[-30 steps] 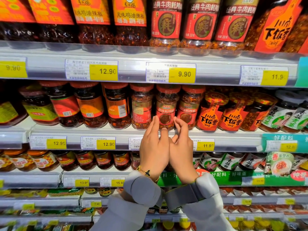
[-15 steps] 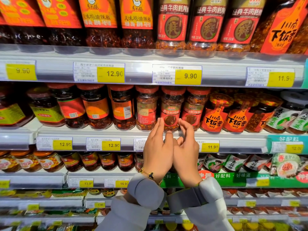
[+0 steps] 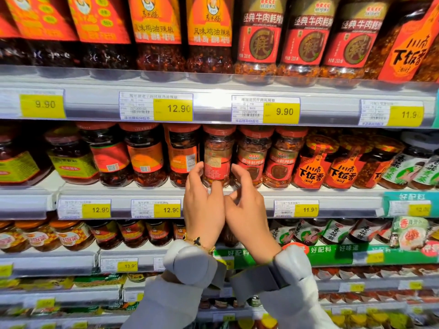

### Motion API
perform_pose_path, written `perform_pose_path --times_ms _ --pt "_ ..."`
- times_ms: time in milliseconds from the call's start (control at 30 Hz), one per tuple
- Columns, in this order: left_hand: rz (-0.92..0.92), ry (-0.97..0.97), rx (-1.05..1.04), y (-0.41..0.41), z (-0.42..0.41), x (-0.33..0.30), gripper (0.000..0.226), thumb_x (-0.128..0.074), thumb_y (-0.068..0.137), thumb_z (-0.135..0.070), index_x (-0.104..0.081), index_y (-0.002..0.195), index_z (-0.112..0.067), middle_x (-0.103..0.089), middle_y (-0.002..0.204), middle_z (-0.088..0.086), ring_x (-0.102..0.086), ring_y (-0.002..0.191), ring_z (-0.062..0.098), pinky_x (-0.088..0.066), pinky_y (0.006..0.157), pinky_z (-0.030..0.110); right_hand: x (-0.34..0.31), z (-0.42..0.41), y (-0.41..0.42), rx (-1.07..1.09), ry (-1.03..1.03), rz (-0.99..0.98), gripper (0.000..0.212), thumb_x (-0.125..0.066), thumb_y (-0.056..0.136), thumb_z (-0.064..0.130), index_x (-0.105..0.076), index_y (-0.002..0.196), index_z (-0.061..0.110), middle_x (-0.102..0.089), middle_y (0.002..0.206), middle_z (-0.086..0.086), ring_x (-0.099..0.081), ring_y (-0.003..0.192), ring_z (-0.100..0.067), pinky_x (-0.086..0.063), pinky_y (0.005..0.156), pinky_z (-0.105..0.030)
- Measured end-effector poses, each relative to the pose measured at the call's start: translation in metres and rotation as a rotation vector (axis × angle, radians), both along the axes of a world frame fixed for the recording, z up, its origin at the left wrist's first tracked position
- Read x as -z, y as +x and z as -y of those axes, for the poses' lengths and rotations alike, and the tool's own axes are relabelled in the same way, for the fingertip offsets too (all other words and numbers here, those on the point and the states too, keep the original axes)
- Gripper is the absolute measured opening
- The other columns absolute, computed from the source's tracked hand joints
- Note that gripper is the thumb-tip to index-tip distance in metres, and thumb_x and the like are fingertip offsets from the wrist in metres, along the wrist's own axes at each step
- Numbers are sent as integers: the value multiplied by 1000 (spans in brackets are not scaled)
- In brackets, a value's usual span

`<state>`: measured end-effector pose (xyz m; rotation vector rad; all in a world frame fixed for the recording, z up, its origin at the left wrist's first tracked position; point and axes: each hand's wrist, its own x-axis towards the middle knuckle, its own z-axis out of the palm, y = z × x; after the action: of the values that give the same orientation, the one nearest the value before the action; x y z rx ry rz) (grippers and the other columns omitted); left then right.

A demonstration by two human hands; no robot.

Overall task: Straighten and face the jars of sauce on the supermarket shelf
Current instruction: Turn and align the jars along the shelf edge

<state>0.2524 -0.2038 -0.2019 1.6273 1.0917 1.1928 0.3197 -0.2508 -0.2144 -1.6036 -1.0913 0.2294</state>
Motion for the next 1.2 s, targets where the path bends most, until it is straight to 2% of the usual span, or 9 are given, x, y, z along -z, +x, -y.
perform_pose_path --times_ms 200,367,533,667,800,867,1000,1133,1200 --pt "-200 13 117 -8 -6 -3 56 -44 92 -28 -26 144 -24 -31 150 1 -37 132 22 -33 104 36 3 -8 -8 -22 -31 -104 60 -58 81 9 -34 133 26 -64 107 -21 -45 48 -1 -44 65 -32" --pt "-152 -8 147 -13 -9 0 54 -47 90 -24 -32 142 -24 -37 147 0 -41 129 21 -34 104 37 1 -10 -15 54 -26 -93 59 -58 78 6 -38 131 23 -63 106 -24 -56 64 -18 -41 67 -30" --pt "-89 -49 201 -16 -11 2 56 -51 88 -26 -34 141 -30 -40 145 -5 -44 125 18 -37 103 37 3 -8 -22 140 48 -101 49 -59 75 4 -46 115 28 -64 85 -5 -56 64 -19 -41 62 -30" --pt "-84 -44 265 -19 -15 4 56 -49 89 -26 -31 142 -31 -33 149 -9 -39 130 13 -34 105 33 5 -5 -27 158 66 -119 48 -61 76 5 -47 114 30 -65 92 -20 -54 61 -17 -45 63 -29" --pt "-121 58 263 -24 -12 5 50 -45 90 -18 -37 140 -20 -34 147 -5 -33 132 10 -27 109 27 5 -13 -25 150 33 -122 57 -60 80 9 -38 130 25 -61 79 13 -58 81 -14 -38 61 -10" --pt "-119 75 254 -25 -8 4 47 -43 91 -17 -40 138 -19 -37 141 -5 -36 128 10 -28 107 27 4 -17 -23 140 -28 -91 61 -59 82 15 -32 136 25 -63 87 3 -58 70 -13 -38 59 -17" --pt "-137 42 260 -27 -12 1 46 -42 92 -20 -40 138 -20 -36 143 -7 -36 129 10 -27 104 22 2 -18 -28 188 18 -102 55 -60 77 10 -40 128 24 -63 108 -22 -54 74 -12 -35 55 -3" --pt "-140 3 246 -27 -15 -1 46 -43 92 -20 -40 138 -21 -35 146 -8 -35 130 9 -24 94 15 4 -12 -33 188 51 -143 53 -59 74 3 -44 113 37 -64 90 -21 -46 47 -10 -40 53 -24" --pt "-139 -7 246 -28 -13 -2 46 -42 92 -21 -39 139 -23 -34 147 -10 -34 131 9 -24 95 16 8 -9 -33 190 61 -136 53 -59 75 4 -43 110 41 -61 69 -2 -44 45 -5 -40 53 -25"
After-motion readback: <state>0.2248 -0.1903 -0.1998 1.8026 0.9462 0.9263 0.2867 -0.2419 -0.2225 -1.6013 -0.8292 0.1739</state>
